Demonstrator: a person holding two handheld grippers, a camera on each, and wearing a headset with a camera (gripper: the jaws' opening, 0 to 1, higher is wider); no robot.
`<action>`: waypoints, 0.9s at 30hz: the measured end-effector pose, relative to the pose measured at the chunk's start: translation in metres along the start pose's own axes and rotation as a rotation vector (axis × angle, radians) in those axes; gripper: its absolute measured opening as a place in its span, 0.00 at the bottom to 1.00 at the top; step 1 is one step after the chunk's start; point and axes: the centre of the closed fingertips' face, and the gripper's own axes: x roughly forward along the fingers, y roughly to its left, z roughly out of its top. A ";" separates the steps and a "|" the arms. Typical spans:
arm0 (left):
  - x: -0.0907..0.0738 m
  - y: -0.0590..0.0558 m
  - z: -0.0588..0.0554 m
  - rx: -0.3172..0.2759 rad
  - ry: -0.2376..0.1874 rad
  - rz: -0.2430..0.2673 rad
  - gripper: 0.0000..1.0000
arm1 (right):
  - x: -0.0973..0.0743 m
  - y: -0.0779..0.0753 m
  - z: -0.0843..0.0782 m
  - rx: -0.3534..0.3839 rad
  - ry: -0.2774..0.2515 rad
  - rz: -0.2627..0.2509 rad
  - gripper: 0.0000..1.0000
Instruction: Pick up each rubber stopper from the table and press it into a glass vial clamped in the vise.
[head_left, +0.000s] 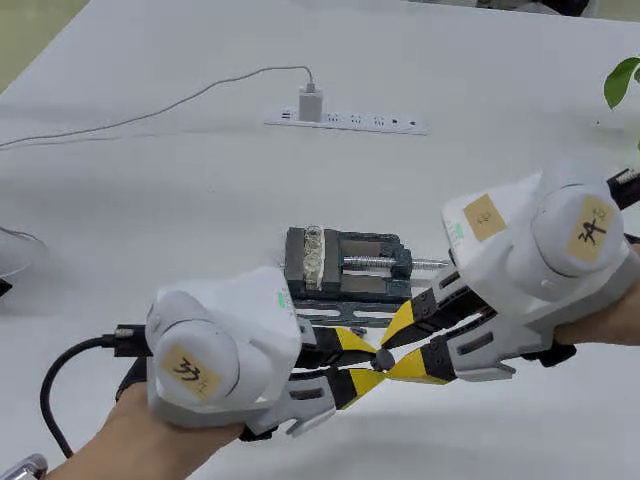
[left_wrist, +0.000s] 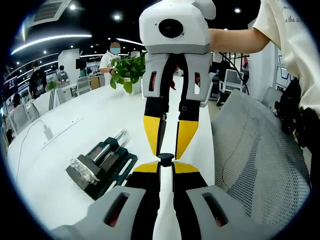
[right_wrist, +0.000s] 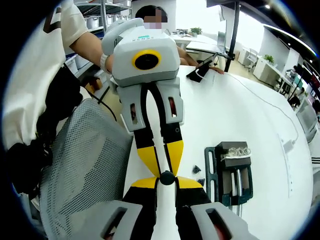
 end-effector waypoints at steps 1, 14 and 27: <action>0.000 0.000 0.000 -0.003 -0.001 0.001 0.05 | 0.000 0.000 0.000 -0.002 0.001 0.001 0.09; 0.000 -0.001 -0.002 0.017 -0.004 -0.004 0.05 | 0.002 0.001 0.000 0.011 0.006 0.009 0.08; 0.001 0.001 -0.003 0.049 0.008 -0.002 0.05 | 0.002 0.000 0.001 0.038 0.005 0.019 0.07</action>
